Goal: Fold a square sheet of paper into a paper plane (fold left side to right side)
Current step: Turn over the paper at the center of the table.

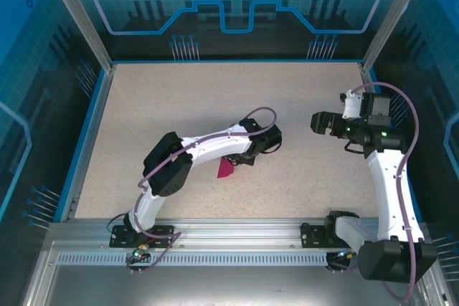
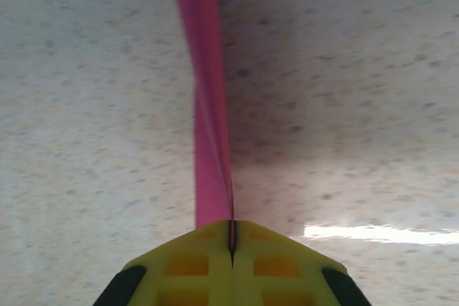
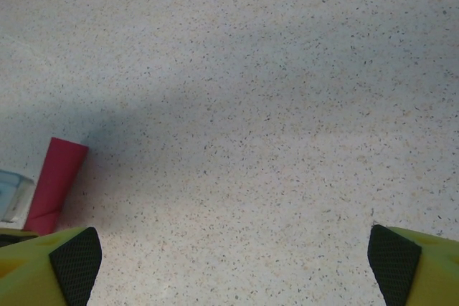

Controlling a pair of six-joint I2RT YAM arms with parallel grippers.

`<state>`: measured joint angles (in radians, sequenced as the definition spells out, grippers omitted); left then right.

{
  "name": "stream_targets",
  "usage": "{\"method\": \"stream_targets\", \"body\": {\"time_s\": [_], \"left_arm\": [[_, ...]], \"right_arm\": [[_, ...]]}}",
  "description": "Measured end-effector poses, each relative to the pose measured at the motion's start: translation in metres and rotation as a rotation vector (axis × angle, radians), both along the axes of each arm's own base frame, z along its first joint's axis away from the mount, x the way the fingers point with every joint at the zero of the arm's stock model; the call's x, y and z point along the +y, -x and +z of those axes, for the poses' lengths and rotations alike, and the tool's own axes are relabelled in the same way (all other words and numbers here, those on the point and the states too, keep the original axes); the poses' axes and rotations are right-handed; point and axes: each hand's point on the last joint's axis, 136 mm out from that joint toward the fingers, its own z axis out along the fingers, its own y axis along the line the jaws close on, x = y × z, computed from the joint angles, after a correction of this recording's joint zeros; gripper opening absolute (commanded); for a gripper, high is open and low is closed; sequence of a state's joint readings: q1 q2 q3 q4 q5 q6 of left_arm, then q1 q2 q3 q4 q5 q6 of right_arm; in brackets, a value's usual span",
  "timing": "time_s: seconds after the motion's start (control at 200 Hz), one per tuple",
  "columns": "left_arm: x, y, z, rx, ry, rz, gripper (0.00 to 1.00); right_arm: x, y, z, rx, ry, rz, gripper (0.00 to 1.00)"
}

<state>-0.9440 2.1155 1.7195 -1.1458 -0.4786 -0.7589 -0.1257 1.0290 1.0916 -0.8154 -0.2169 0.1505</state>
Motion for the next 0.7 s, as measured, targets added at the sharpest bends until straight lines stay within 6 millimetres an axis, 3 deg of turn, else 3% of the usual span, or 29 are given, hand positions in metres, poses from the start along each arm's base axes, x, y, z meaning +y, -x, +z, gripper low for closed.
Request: {"method": "stream_targets", "body": {"time_s": [0.16,0.305,0.545,0.7], "left_arm": [[-0.021,-0.003,-0.022,0.075,0.126,0.033,0.00],[-0.037,-0.010,-0.031,0.116,0.235,0.051,0.09],[-0.061,-0.008,-0.039,0.168,0.353,0.022,0.37],[-0.065,-0.002,-0.049,0.198,0.398,0.013,0.58]], "right_arm": [[0.001,0.003,-0.005,0.013,-0.003,0.004,0.99],[0.005,0.004,-0.008,0.023,-0.018,0.021,0.99],[0.011,0.002,-0.021,0.081,-0.050,0.057,0.99],[0.016,0.004,-0.025,0.105,-0.081,0.077,0.99]]}}
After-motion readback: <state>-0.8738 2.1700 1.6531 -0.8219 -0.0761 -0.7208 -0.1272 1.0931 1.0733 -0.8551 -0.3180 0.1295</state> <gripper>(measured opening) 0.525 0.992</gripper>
